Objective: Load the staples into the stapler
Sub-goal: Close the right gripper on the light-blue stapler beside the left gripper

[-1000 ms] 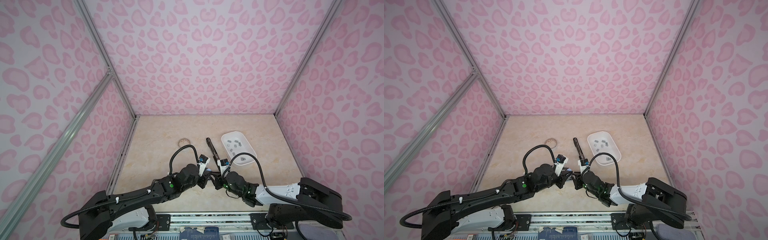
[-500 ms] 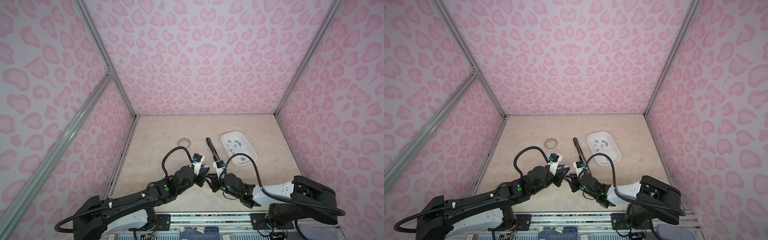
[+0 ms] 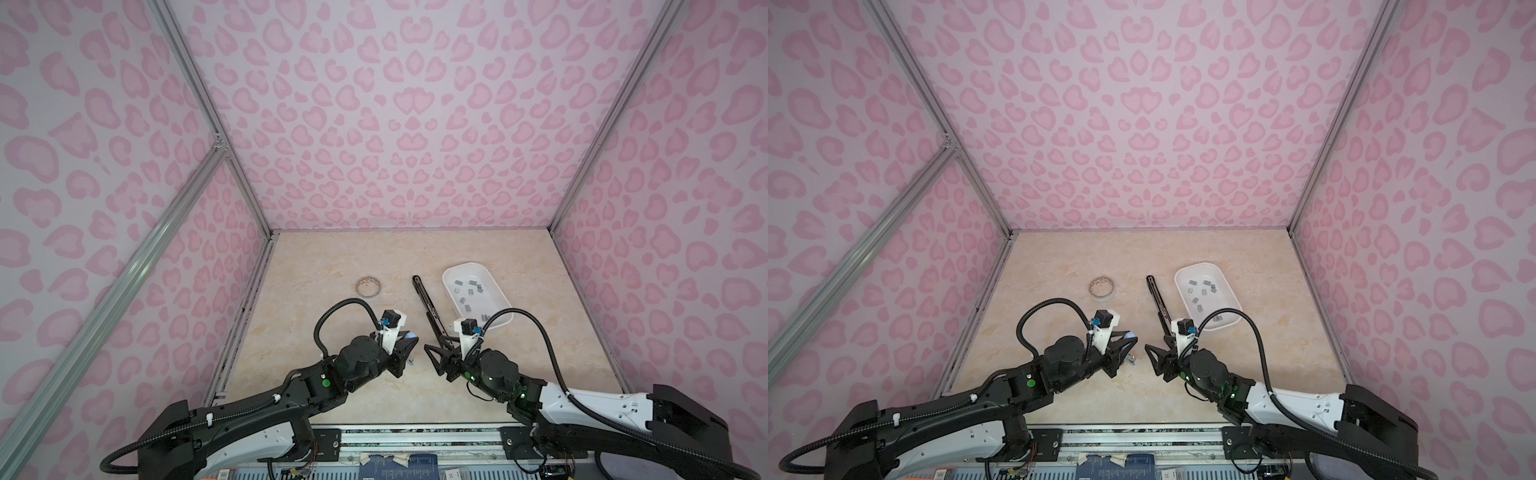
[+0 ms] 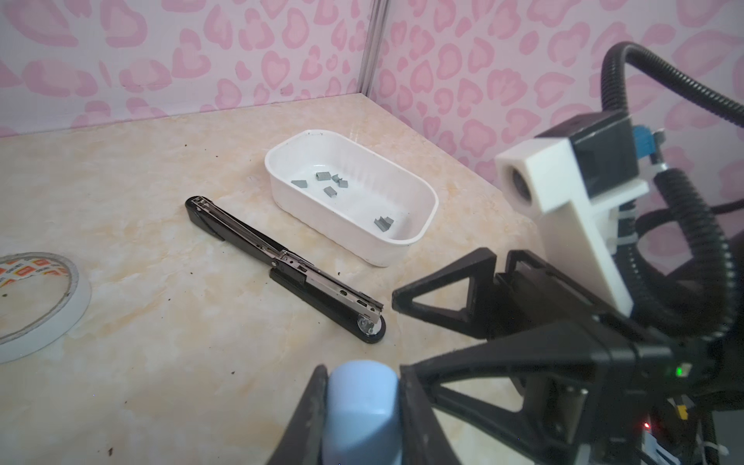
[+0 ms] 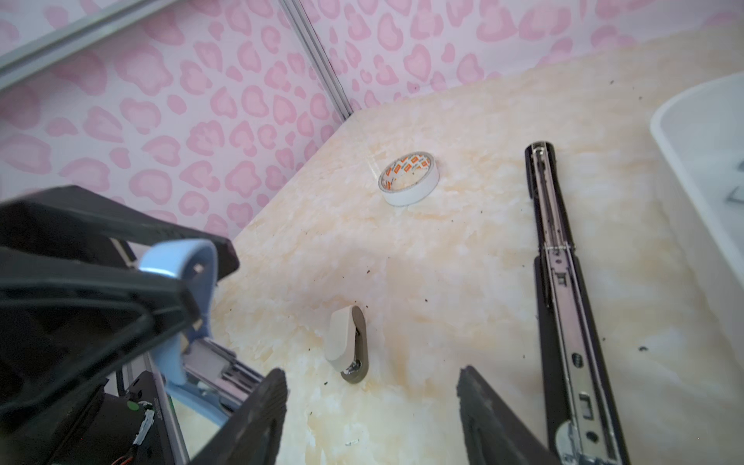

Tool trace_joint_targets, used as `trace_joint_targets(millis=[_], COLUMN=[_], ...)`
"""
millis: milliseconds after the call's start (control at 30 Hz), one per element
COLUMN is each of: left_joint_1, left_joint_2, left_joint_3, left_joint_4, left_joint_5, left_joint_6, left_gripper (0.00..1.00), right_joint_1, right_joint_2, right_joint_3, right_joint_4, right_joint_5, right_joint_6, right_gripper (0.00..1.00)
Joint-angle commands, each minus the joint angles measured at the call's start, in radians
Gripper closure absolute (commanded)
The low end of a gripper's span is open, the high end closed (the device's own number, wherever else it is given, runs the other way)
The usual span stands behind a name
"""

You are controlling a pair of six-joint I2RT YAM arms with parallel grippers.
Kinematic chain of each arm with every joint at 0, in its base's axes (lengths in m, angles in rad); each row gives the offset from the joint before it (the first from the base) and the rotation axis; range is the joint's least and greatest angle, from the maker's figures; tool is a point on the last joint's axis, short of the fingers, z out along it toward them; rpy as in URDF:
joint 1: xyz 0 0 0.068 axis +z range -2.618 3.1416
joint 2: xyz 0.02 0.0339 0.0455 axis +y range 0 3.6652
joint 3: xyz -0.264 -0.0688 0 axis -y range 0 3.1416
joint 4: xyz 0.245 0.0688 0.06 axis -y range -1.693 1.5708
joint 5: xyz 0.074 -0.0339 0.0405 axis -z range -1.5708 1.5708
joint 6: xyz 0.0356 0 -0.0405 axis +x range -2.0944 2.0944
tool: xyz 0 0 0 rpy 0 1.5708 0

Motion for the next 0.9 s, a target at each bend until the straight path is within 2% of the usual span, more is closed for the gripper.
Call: trace_joint_targets(millis=[0,200,300,633,867], left_joint_1=[0.000,0.000,0.000,0.000,0.000], left_joint_2=[-0.027,-0.068,-0.095,-0.156,-0.165], left_joint_3=[-0.009,-0.035,-0.044,-0.069,-0.074], left_joint_4=[0.044,0.066,0.075,0.093,0.107], left_joint_5=[0.067,0.182,0.213,0.393,0.441], left_joint_6=[0.051,0.086,0.091,0.116,0.111], left_gripper=[0.97,0.97,0.97,0.97,0.97], right_joint_1=[-0.001,-0.001,0.001,0.004,0.033], right_joint_2=[-0.051,-0.048,-0.025,0.041,0.115], right_joint_3=[0.000,0.004,-0.012,-0.004,0.036], right_joint_4=[-0.003,0.106,0.158,0.240,0.274], right_joint_5=[-0.128,-0.423,-0.496,-0.640,-0.683], right_joint_6=[-0.138,-0.240,-0.252,-0.259,-0.259], right_gripper=[0.23,0.16,0.13,0.15,0.23])
